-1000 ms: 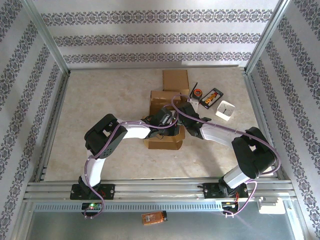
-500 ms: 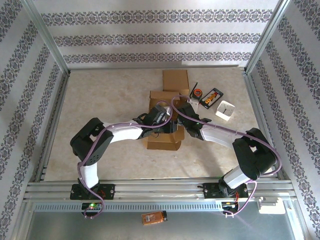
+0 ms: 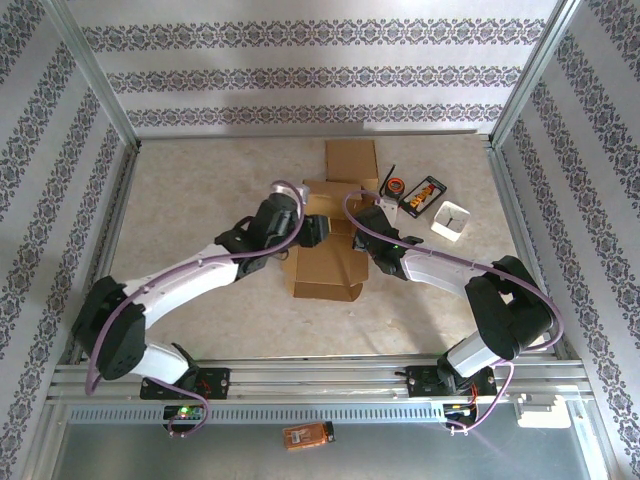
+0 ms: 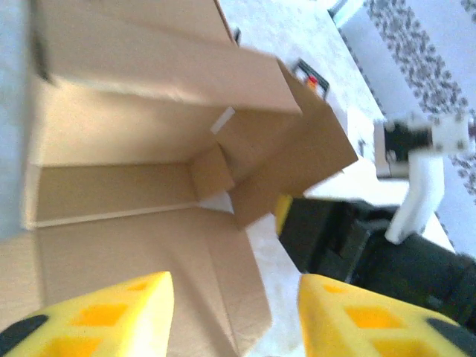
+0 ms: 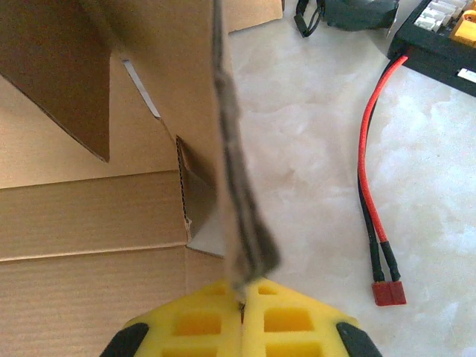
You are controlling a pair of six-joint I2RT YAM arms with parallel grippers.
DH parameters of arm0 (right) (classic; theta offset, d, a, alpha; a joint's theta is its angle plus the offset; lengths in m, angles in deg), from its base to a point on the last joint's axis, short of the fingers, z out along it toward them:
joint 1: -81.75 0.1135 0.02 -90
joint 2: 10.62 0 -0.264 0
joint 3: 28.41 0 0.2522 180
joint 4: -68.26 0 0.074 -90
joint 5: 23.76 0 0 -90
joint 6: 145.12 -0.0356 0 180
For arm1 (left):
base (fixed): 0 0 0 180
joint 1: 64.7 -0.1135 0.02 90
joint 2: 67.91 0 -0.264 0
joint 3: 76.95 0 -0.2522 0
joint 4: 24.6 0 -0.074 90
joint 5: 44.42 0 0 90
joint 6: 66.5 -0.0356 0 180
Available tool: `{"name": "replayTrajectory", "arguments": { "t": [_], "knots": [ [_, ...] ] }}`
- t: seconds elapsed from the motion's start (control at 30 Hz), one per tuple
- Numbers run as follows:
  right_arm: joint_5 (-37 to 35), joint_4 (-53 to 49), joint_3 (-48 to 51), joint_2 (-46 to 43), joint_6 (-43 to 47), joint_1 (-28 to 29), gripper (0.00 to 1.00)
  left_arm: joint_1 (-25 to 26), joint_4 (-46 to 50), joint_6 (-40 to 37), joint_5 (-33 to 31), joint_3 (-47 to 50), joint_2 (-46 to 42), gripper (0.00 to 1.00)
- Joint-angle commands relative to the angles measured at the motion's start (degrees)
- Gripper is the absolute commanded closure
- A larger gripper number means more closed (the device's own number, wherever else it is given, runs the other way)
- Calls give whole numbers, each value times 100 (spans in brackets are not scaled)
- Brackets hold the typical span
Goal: Fold the paper box
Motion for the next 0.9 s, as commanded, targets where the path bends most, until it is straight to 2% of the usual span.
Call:
{"name": "replayTrajectory", "arguments": {
  "t": [0.0, 0.17, 0.43, 0.63, 0.87],
  "knots": [
    [-168, -85, 9, 10, 123, 69, 100, -378, 566, -276, -268, -391, -158, 47],
    [-195, -85, -7, 5, 189, 91, 100, -955, 673, -341, 79, -877, 133, 34],
    [-221, -129, -88, -8, 384, 116, 100, -1663, 379, -109, 1441, -1589, 1204, 24],
    [-149, -167, -172, -9, 455, 135, 100, -1788, 44, 353, 1966, -1665, 1770, 22],
    [-28, -181, -322, 150, 501, 152, 100, -1799, -315, 729, 2291, -1471, 2017, 28]
  ]
}}
